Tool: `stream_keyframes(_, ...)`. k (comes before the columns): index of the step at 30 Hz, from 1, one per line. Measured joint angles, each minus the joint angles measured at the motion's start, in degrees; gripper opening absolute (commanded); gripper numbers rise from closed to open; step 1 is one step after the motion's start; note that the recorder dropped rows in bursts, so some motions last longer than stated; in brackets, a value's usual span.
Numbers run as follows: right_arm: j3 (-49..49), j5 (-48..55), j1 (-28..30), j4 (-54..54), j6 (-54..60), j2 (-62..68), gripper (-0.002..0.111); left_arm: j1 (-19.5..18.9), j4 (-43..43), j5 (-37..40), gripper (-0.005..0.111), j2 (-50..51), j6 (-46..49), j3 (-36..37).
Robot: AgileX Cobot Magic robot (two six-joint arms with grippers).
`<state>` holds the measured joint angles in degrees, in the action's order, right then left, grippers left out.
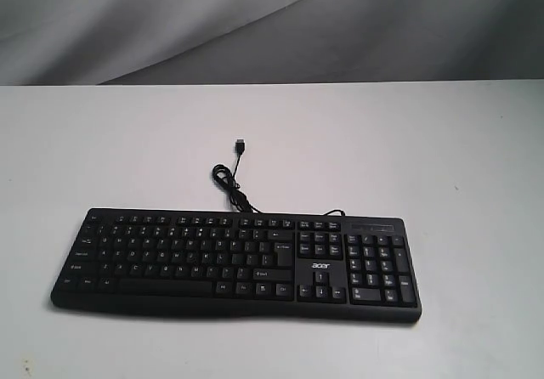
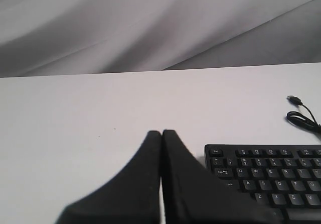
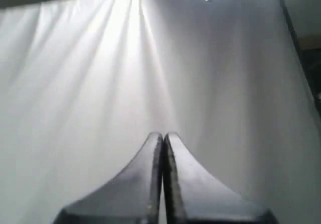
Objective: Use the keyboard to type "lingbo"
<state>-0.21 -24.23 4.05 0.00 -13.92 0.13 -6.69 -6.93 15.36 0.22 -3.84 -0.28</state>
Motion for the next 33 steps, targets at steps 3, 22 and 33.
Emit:
stream_keyframes(3, 0.0, -4.5, 0.0, -6.2, -12.3, 0.4, 0.0, 0.0, 0.0, 0.0, 0.001, 0.0, 0.0, 0.0)
stream_keyframes(22, -57.2, 14.0, -2.8, -96.7, -75.8, 76.3, 0.0, 0.0, 0.0, 0.0, 0.001, 0.0, 0.0, 0.0)
stream_keyframes(33, -68.8, 55.3, -14.1, -64.5, -32.3, 89.5, 0.0, 0.0, 0.0, 0.0, 0.001, 0.0, 0.0, 0.0)
